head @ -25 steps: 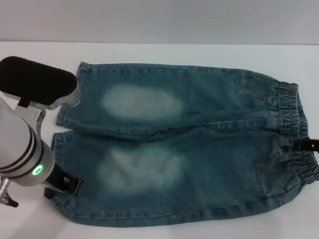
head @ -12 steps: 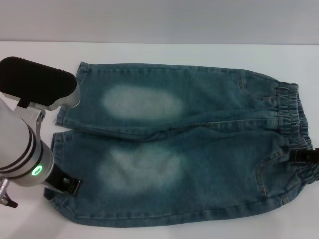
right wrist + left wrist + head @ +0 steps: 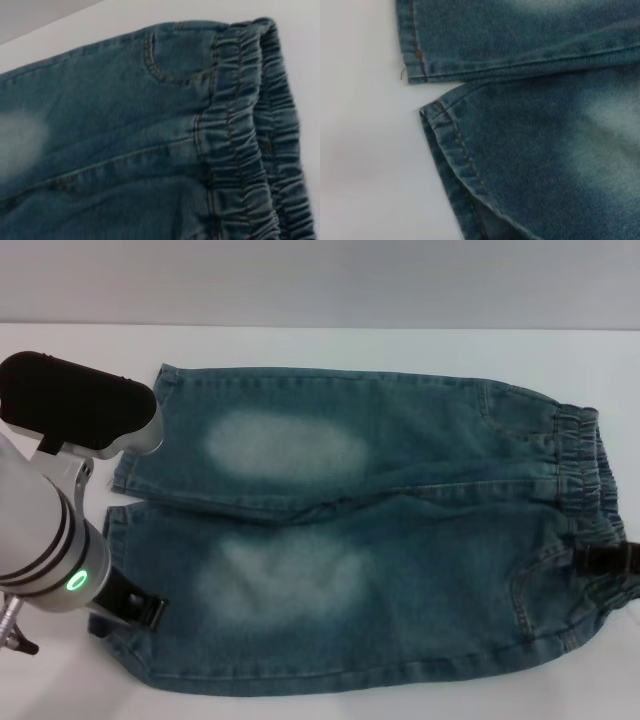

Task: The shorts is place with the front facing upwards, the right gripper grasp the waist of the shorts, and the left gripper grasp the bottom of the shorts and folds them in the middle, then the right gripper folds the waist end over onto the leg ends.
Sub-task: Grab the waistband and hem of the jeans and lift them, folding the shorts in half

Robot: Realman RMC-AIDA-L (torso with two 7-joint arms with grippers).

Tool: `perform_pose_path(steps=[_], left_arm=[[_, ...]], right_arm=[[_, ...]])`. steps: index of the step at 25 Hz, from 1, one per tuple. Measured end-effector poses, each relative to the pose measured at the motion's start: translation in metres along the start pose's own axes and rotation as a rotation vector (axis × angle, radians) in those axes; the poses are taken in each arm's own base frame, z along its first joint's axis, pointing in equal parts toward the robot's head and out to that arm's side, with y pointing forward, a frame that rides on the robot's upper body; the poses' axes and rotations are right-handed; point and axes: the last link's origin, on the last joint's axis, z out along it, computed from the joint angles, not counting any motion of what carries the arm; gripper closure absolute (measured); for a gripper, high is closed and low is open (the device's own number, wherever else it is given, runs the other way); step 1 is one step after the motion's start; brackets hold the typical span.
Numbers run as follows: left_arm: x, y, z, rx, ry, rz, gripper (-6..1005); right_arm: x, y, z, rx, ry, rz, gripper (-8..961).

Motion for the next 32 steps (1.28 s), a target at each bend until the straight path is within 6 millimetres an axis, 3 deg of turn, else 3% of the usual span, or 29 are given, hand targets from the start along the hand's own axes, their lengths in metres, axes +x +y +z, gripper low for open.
perform_pose_path(steps=[8, 13, 19, 24, 27, 32], left_arm=[[0.001, 0.0, 0.0, 0.0, 0.005, 0.002, 951], [0.002, 0.001, -0.001, -0.002, 0.012, 0.003, 947], [0.005, -0.001, -0.001, -0.008, 0.038, -0.011, 942], [0.013, -0.006, -0.003, -0.018, 0.099, -0.035, 938], [0.021, -0.012, -0.005, -0.026, 0.16, -0.052, 935], [0.036, -0.031, -0.008, -0.033, 0.303, -0.111, 931]], right_arm=[[0.0, 0.004, 0.001, -0.025, 0.009, -0.029, 424], [-0.002, 0.006, -0.001, -0.044, -0.001, -0.036, 659], [-0.007, 0.006, -0.006, -0.106, -0.044, -0.01, 868], [-0.013, 0.003, -0.01, -0.198, -0.099, 0.031, 940], [-0.018, -0.003, -0.012, -0.298, -0.173, 0.094, 933], [-0.025, -0.028, -0.01, -0.482, -0.344, 0.275, 921]])
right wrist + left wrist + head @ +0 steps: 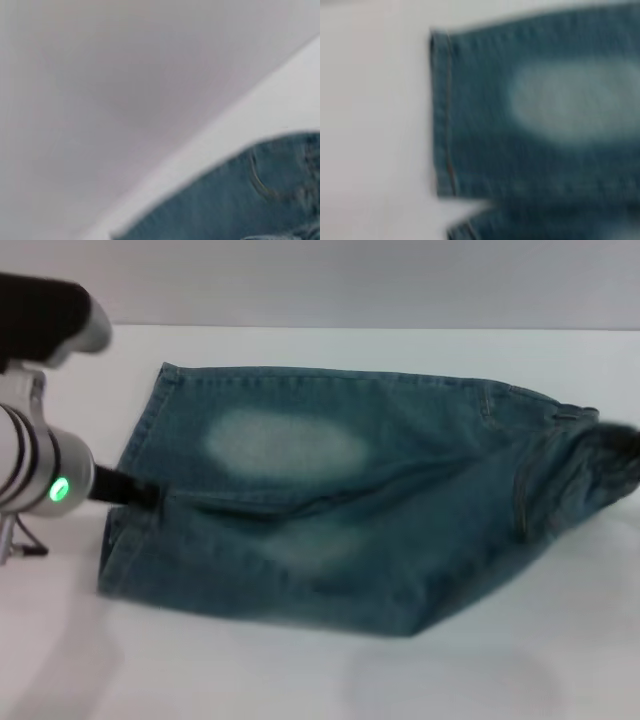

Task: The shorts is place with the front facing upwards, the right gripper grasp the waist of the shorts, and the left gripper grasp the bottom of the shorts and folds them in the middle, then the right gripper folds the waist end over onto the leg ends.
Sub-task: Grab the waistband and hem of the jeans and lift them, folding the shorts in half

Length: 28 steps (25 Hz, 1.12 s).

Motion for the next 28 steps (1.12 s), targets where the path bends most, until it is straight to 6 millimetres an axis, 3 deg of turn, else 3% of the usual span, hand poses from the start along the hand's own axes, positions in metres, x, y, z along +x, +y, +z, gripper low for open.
perform_pose_path(steps=[6, 17, 28], left_arm=[[0.021, -0.02, 0.003, 0.005, 0.151, -0.062, 926], [0.034, -0.04, 0.009, 0.016, 0.274, -0.138, 916], [0.047, -0.032, 0.01, -0.035, 0.336, -0.118, 907]], right_arm=[[-0.012, -0.013, 0.0, -0.189, -0.209, 0.158, 907], [-0.016, -0.032, -0.011, -0.23, -0.379, 0.32, 881], [-0.016, -0.037, -0.012, -0.22, -0.409, 0.35, 855]])
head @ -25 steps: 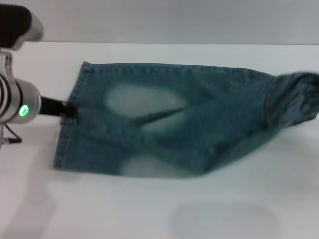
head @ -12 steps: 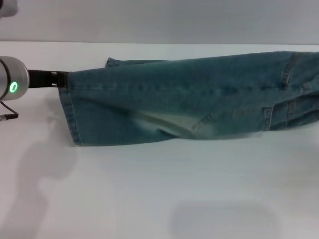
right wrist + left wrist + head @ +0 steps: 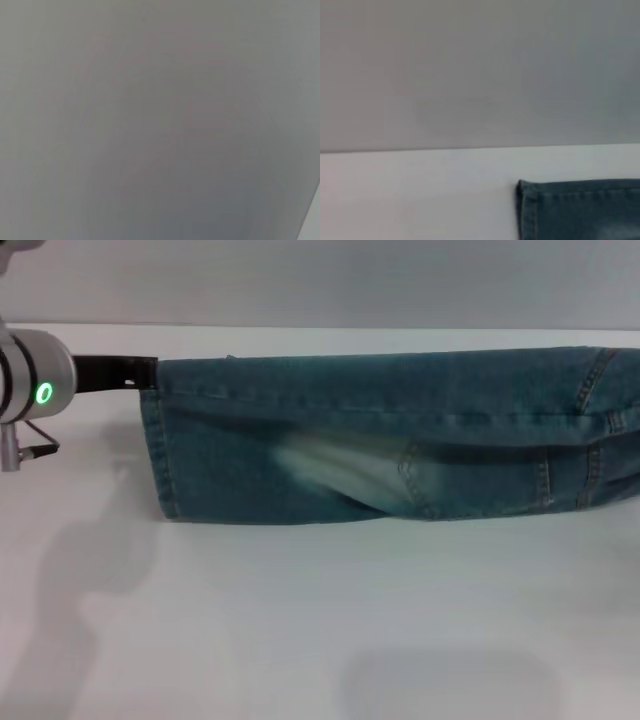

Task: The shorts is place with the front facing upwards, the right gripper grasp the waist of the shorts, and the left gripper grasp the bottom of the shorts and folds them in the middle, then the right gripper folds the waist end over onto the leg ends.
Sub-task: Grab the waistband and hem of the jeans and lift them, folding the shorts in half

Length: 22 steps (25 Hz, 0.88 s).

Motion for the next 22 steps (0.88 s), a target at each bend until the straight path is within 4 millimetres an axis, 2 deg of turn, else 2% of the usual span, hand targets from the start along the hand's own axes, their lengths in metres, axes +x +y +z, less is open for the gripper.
perform_pose_path(steps=[18, 22], left_arm=[[0.01, 0.011, 0.022, -0.055, 0.038, 0.016, 892], [0.01, 0.016, 0.045, -0.071, 0.085, 0.055, 889]], right_arm=[[-0.014, -0.009, 0.009, 0.033, -0.117, 0.038, 813], [-0.022, -0.022, 0.017, 0.089, -0.228, 0.011, 803]])
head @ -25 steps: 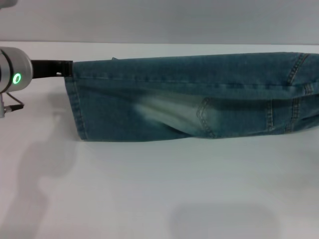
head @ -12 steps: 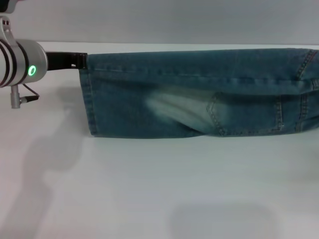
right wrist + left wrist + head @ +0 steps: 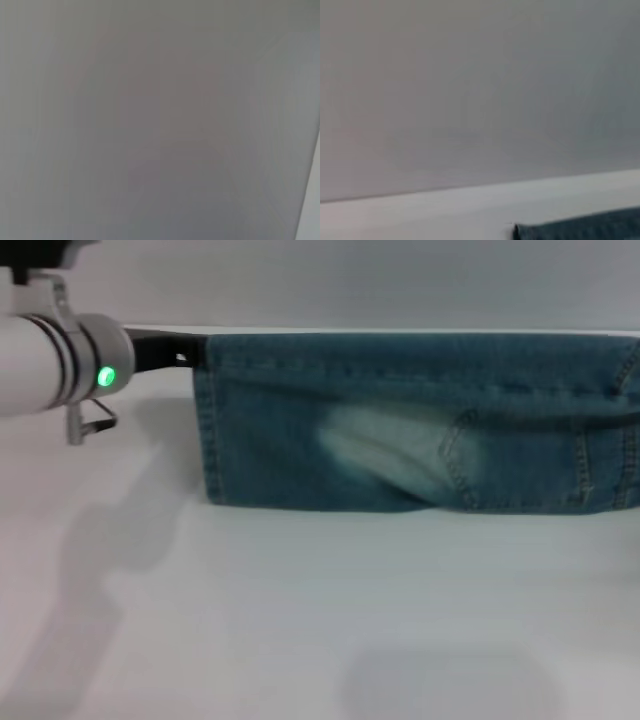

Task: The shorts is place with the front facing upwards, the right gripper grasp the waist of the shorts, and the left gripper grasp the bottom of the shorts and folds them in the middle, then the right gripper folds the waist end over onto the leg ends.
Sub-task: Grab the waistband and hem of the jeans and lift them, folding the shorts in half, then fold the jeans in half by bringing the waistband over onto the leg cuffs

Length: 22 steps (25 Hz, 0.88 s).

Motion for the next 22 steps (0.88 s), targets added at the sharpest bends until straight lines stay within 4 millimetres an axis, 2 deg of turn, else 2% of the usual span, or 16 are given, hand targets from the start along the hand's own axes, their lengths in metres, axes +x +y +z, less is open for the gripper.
perform_pose_path(steps=[5, 7, 9, 15, 22], left_arm=[[0.001, 0.004, 0.034, -0.03, 0.071, -0.041, 884], [0.004, 0.009, 0.04, -0.043, 0.086, -0.029, 883], [0.007, 0.012, 0.042, -0.05, 0.088, -0.02, 881], [0.015, 0.02, 0.038, -0.073, 0.094, 0.015, 661], [0.009, 0.018, 0.033, -0.075, 0.072, 0.02, 454]], right_arm=[[-0.011, -0.001, 0.015, 0.044, -0.074, -0.07, 792], [-0.013, -0.002, 0.019, 0.072, -0.065, -0.093, 787], [-0.012, -0.002, 0.02, 0.08, -0.048, -0.127, 734], [-0.008, -0.007, 0.002, 0.072, -0.003, -0.197, 576], [-0.001, -0.027, -0.028, 0.129, 0.02, -0.223, 504]])
